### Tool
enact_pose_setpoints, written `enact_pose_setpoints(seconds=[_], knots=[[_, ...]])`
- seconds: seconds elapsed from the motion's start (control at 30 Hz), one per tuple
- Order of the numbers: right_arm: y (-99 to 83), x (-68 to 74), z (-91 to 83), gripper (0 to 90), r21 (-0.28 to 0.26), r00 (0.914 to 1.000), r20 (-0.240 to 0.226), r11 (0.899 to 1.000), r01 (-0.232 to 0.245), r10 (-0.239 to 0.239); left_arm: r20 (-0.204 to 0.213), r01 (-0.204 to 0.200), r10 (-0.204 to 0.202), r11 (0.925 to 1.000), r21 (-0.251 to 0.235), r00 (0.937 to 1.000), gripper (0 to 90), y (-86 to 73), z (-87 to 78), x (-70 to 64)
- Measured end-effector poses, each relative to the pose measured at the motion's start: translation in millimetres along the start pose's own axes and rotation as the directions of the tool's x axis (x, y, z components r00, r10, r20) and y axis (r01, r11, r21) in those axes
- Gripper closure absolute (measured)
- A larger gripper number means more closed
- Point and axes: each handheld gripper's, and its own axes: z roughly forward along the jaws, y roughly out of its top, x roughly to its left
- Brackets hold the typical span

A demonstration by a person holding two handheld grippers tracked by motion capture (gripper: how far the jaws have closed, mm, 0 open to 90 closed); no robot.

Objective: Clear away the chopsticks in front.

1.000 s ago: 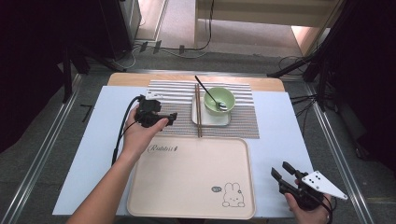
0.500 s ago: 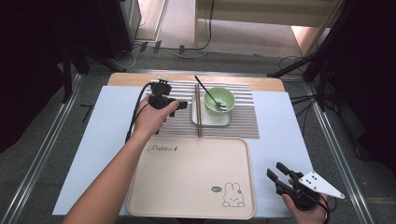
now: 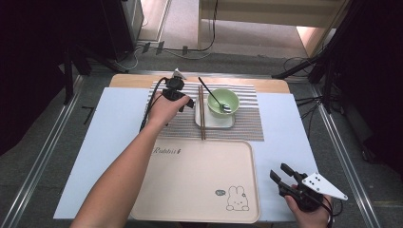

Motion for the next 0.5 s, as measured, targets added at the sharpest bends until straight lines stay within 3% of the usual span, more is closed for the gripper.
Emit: enact_pose_setpoints(seconds=[0.07, 0.2, 0.27, 0.33, 0.43, 0.5], knots=[[-0.1, -1.6, 0.0, 49.7, -0.008, 0.9999, -0.008, 1.0, -0.015, 0.015, 0.012, 0.007, -0.007, 0.9998, 0.019, 0.9999, 57.3, 2.9, 5.0, 0.2], [-0.3, -3.4, 0.6, 51.0, -0.024, 0.9999, -0.009, 1.0, -0.005, 0.005, 0.062, 0.053, -0.054, 0.9985, 0.012, 0.9966, 62.8, 6.7, 12.4, 0.5], [-0.1, -6.2, 2.5, 52.5, -0.066, 0.9993, -0.031, 0.998, 0.017, -0.019, 0.069, 0.043, -0.046, 0.9984, 0.036, 0.9966, 64.0, 8.2, 18.5, -2.4], [0.7, -7.3, 3.2, 52.4, -0.074, 0.9991, -0.032, 0.997, 0.026, -0.028, 0.062, 0.034, -0.037, 0.9985, 0.042, 0.9974, 63.8, 10.2, 23.3, -5.7], [2.1, -7.8, 3.3, 51.6, -0.043, 0.9997, -0.022, 0.999, 0.013, -0.014, 0.054, 0.043, -0.045, 0.9984, 0.038, 0.9975, 64.0, 14.5, 27.3, -7.4], [3.4, -7.0, 3.9, 43.8, 0.011, 0.9992, -0.04, 1.0, 0.003, -0.002, 0.049, 0.051, -0.053, 0.9979, 0.039, 0.9974, 64.8, 16.7, 30.1, -8.2]])
